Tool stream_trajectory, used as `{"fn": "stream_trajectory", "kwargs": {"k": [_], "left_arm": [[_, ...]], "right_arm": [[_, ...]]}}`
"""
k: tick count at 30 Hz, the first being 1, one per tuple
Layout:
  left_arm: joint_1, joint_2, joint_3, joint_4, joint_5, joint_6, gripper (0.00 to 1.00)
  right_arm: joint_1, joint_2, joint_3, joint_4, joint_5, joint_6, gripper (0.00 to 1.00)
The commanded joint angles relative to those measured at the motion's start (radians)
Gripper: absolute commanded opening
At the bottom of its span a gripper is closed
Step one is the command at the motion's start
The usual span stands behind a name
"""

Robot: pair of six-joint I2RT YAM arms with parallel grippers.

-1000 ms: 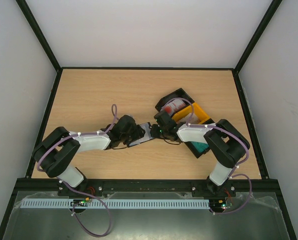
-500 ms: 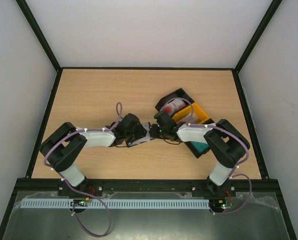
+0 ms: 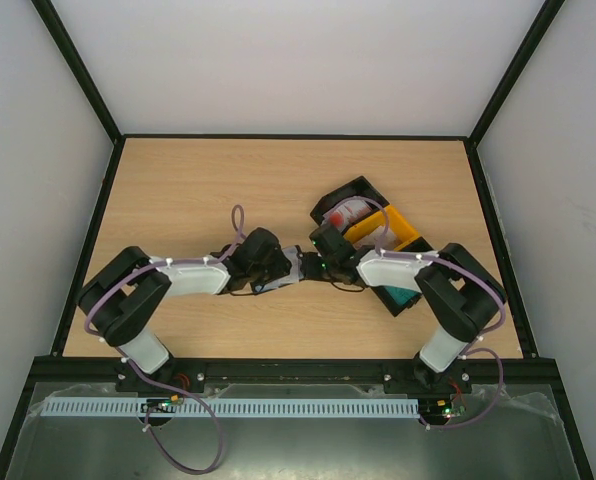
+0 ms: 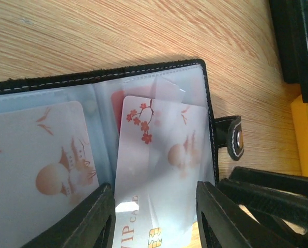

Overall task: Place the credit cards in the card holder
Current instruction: Insert the credit card into the card holder.

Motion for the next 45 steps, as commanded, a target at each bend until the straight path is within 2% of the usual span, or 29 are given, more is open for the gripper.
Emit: {"fn": "stream_trajectory", "kwargs": {"k": [1, 10, 15, 23, 28, 35, 45], "left_arm": [[-0.004, -0.064, -0.019, -0.053, -0.036, 0.024, 0.46], [-0.004, -0.109, -0.021, -0.068, -0.036, 0.045, 0.48], [-0.001, -0.096, -0.022, -0.082, -0.045, 0.040, 0.45], [0.020, -0.096, -0.042, -0.075, -0.037, 0.036, 0.40], [0.029, -0.082, -0.057, -0.057, -0.012, 0.034, 0.40], [0.035, -0.067, -0.076, -0.046, 0.007, 0.032, 0.40], [0.047, -0.039, -0.077, 0.029, 0.072, 0.037, 0.42]], "right_arm": [[0.026, -0.086, -0.010, -0.165, 0.086, -0.086, 0.37], [0.137, -0.079, 0.006, -0.245, 0.133, -0.247, 0.55], [0.156, -0.027, 0.045, -0.290, 0.208, -0.296, 0.56], [0.175, 0.040, 0.076, -0.286, 0.227, -0.354, 0.58], [0.178, 0.077, 0.096, -0.290, 0.274, -0.349, 0.56], [0.177, 0.101, 0.110, -0.248, 0.313, -0.271, 0.43], [0.174, 0.036, 0.087, -0.203, 0.365, -0.161, 0.39]]}}
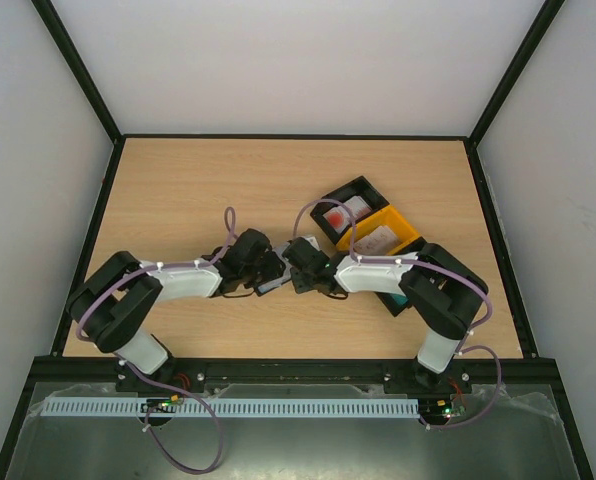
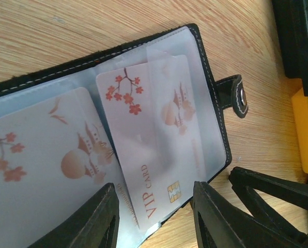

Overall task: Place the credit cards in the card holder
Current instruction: Insert the credit card into the card holder.

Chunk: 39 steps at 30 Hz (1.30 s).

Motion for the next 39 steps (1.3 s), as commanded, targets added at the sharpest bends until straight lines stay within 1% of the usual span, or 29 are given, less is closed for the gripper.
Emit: {"fn": "stream_trajectory", "kwargs": {"k": [1, 4, 10, 15, 17, 21, 25, 26, 31, 39], "left_arm": [[0.008, 0.036, -0.012, 0.030, 0.043, 0.004, 0.41], [0.010, 0.049, -0.011, 0.033, 0.050, 0.000, 0.40], [0.012, 0.062, -0.008, 0.019, 0.045, -0.009, 0.40], [0.013, 0.054, -0.004, -0.019, 0.023, -0.026, 0.39], [0.013, 0.048, -0.010, -0.030, 0.019, -0.037, 0.39], [0.010, 0.033, -0.016, -0.049, 0.011, -0.052, 0.36], [0.007, 0.034, -0.019, -0.045, 0.008, -0.058, 0.33], [0.007, 0.039, -0.016, -0.040, 0.013, -0.056, 0.32], [0.007, 0.063, -0.011, 0.005, 0.043, -0.051, 0.33], [0.004, 0.091, 0.008, 0.055, 0.079, -0.037, 0.34]], "right_arm": [[-0.004, -0.047, -0.036, 0.011, 0.064, 0.088, 0.39], [-0.026, -0.088, -0.059, 0.032, 0.004, 0.094, 0.39], [-0.092, -0.149, -0.107, 0.101, -0.139, 0.098, 0.44], [-0.140, -0.109, -0.080, 0.147, -0.199, 0.106, 0.46], [-0.149, -0.075, -0.062, 0.149, -0.208, 0.123, 0.44], [-0.152, -0.022, -0.043, 0.144, -0.231, 0.121, 0.36], [-0.152, 0.002, -0.049, 0.153, -0.275, 0.115, 0.35], [-0.152, 0.006, -0.052, 0.155, -0.283, 0.092, 0.34], [-0.152, 0.019, -0.060, 0.162, -0.321, 0.076, 0.28], [-0.153, 0.005, -0.072, 0.174, -0.342, 0.088, 0.27]]}}
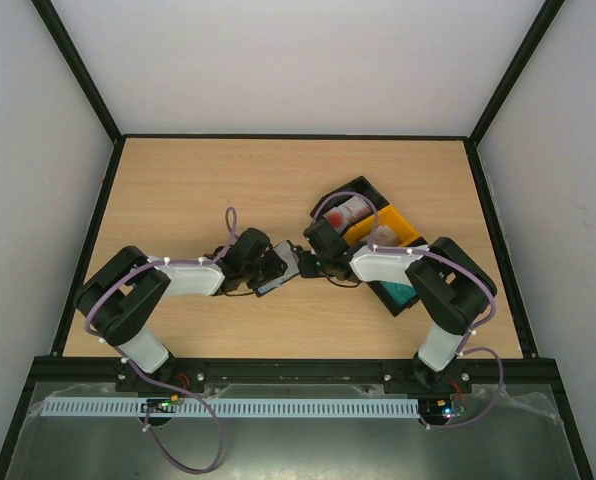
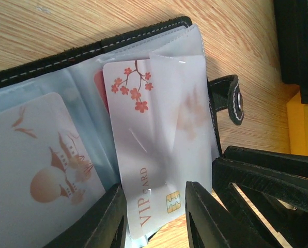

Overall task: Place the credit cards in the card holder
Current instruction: Insert the credit card into the card holder.

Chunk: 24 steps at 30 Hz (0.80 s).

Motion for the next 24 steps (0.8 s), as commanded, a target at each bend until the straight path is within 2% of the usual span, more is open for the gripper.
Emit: {"fn": "stream_trajectory", "kwargs": {"k": [1, 7, 11, 15, 24], "left_arm": [[-0.003, 0.040, 0.007, -0.010, 0.029, 0.012, 0.34], [-0.009, 0.016, 0.010, -0.057, -0.012, 0.002, 0.33], [-0.011, -0.044, -0.007, -0.124, -0.084, -0.009, 0.32], [-0.013, -0.066, -0.015, -0.144, -0.101, -0.020, 0.31], [-0.016, -0.041, -0.007, -0.143, -0.086, -0.021, 0.24]], "right_arm": [[0.007, 0.017, -0.014, 0.002, -0.064, 0.005, 0.27], [0.008, -0.003, -0.013, -0.014, -0.016, 0.017, 0.27], [0.008, -0.034, -0.006, -0.039, 0.014, -0.001, 0.35], [0.008, -0.030, -0.007, -0.029, -0.053, -0.047, 0.42], [0.032, 0.038, 0.024, -0.060, -0.090, -0.106, 0.41]]}}
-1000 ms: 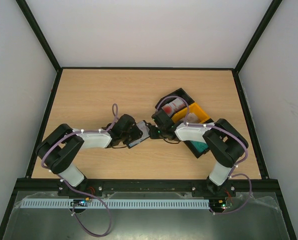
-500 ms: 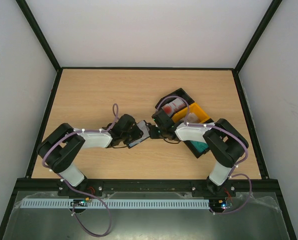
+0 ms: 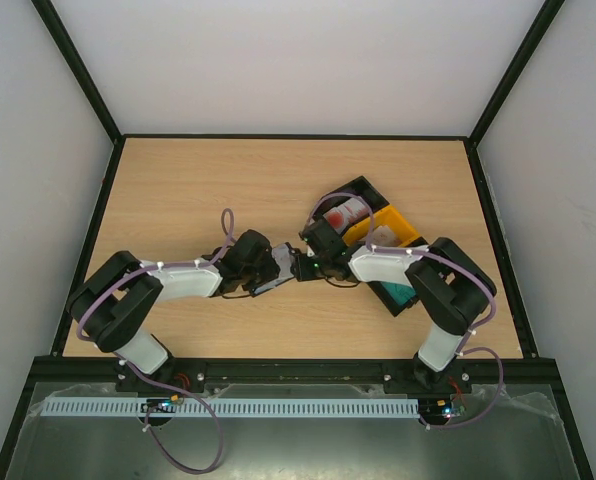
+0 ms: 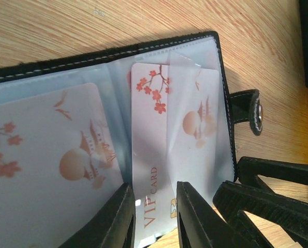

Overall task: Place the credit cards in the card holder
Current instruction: Insert the credit card into the card holder.

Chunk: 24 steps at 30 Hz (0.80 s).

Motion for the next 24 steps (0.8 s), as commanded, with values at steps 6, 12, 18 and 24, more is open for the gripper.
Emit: {"fn": "stream_trajectory", "kwargs": {"k": [6, 12, 18, 24], "left_arm": [[-0.006, 0.013, -0.007, -0.033, -0.001, -0.003, 0.22], [-0.007, 0.026, -0.010, -0.023, 0.009, -0.004, 0.22], [-0.009, 0.025, -0.010, -0.018, 0.008, -0.009, 0.22], [-0.007, -0.039, -0.041, -0.051, -0.056, -0.025, 0.22]], "right_arm": [[0.063, 0.097, 0.063, -0.119, 0.083, -0.062, 0.30], [0.073, 0.124, 0.081, -0.142, 0.166, -0.008, 0.23], [0.074, 0.109, 0.071, -0.099, 0.163, 0.058, 0.33], [0.074, 0.056, 0.068, -0.102, 0.145, 0.033, 0.41]]}}
